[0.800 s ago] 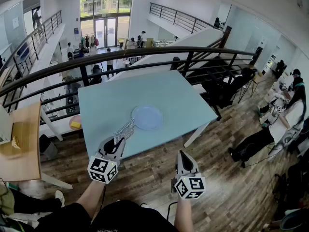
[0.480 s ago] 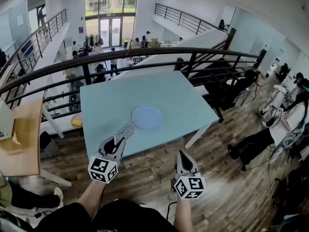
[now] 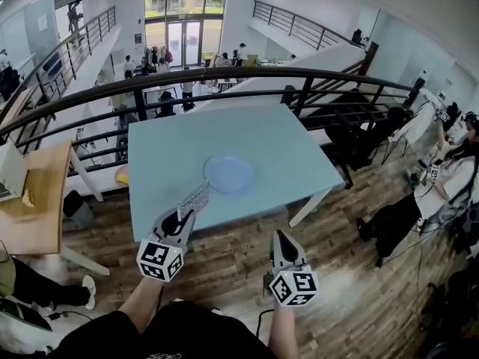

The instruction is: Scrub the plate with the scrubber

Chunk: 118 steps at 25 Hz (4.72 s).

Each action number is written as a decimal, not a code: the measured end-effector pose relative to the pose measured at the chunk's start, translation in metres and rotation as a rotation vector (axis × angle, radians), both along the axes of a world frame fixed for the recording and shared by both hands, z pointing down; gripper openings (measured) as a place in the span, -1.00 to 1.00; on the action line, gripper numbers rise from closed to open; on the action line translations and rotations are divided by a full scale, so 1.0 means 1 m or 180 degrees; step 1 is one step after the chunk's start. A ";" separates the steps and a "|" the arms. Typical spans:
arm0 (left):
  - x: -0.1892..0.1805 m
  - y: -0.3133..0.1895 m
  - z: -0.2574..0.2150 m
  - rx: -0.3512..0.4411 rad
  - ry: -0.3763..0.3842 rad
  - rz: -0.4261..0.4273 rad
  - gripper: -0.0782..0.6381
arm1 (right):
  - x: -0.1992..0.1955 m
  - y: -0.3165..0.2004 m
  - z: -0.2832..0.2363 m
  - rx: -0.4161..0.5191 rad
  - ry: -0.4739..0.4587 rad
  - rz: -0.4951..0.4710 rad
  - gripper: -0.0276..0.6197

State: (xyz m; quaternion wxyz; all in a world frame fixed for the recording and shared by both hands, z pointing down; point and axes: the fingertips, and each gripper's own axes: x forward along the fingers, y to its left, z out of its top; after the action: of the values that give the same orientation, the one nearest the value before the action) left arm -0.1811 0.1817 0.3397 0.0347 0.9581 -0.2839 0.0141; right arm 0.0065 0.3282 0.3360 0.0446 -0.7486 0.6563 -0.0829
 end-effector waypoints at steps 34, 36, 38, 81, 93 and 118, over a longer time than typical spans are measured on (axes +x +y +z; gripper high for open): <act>0.072 -0.141 0.047 -0.0262 -0.0148 0.0045 -0.54 | 0.063 -0.157 0.035 -0.0279 -0.0125 -0.0110 -0.89; 0.075 -0.161 0.047 -0.0289 -0.0145 0.0076 -0.54 | 0.065 -0.177 0.035 -0.0307 -0.0125 -0.0093 -0.89; 0.079 -0.179 0.049 -0.0319 -0.0144 0.0128 -0.54 | 0.067 -0.196 0.035 -0.0332 -0.0132 -0.0063 -0.89; 0.200 -0.284 0.219 -0.1519 -0.0698 0.0627 -0.54 | 0.177 -0.364 0.272 -0.1921 -0.0677 -0.0037 -0.79; 0.245 -0.281 0.281 -0.2211 -0.0782 0.0578 -0.54 | 0.216 -0.387 0.346 -0.2327 -0.0823 -0.0187 -0.51; 0.295 -0.286 0.338 -0.3582 -0.0424 0.0562 -0.54 | 0.219 -0.407 0.386 -0.2477 -0.1136 -0.0191 -0.77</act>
State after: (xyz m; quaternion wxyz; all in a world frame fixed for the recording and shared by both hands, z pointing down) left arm 0.1140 -0.1045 0.6777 0.5201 0.8092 -0.1532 0.2263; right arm 0.2254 -0.0789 0.7222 -0.1307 -0.6641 0.5796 -0.4539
